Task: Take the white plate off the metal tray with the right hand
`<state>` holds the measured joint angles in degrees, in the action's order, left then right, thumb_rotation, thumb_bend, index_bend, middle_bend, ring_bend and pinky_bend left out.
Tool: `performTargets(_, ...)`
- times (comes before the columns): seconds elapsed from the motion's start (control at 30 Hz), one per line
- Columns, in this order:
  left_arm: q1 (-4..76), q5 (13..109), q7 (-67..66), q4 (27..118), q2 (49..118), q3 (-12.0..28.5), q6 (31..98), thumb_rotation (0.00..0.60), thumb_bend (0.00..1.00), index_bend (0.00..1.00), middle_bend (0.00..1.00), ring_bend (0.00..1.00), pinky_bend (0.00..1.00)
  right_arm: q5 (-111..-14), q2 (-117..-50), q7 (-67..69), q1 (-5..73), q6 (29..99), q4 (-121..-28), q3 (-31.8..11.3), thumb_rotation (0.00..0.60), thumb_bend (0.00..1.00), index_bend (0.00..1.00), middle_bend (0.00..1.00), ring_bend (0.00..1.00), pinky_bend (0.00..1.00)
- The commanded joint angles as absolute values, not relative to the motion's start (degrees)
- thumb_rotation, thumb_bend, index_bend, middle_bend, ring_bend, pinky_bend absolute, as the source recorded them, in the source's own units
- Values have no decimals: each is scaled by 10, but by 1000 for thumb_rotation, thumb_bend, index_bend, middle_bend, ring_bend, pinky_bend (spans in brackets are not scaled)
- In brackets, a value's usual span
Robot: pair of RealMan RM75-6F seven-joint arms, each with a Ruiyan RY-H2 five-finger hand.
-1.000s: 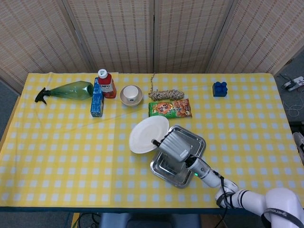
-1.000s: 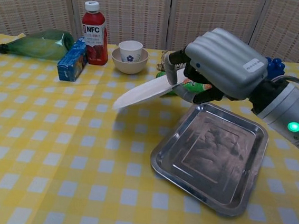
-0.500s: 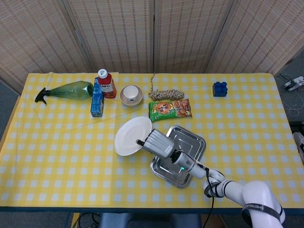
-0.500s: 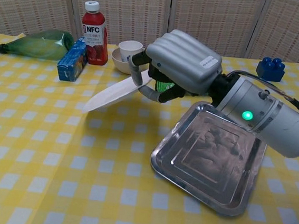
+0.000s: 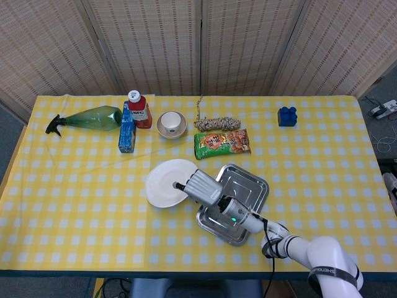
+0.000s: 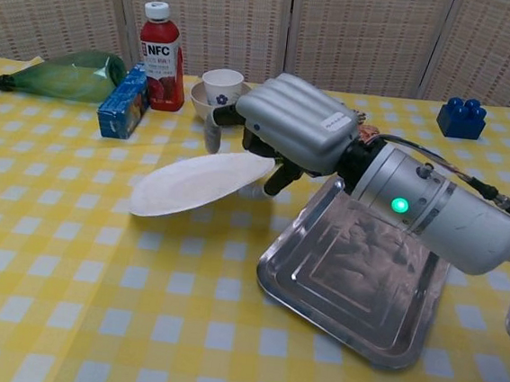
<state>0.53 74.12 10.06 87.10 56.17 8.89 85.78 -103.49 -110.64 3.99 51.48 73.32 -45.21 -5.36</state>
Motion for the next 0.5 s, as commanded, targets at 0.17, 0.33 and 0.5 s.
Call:
performTargets(0.17, 7, 748, 92, 874, 564, 85, 857, 600, 179, 431, 423, 361, 474, -983, -1029, -57, 502, 655, -593, -51, 600, 0, 146, 1000, 1000, 1000)
performTargets(0.33, 7, 749, 87, 876, 564, 84, 858, 600, 179, 431, 423, 361, 474, -943, -988, -115, 496, 605, -672, -56, 600, 0, 91, 1000, 1000, 1000)
performTargets(0.5, 7, 751, 89, 876, 564, 84, 858, 600, 179, 430, 423, 361, 474, -913, -949, -184, 470, 607, -733, -56, 600, 0, 130, 985, 992, 1000)
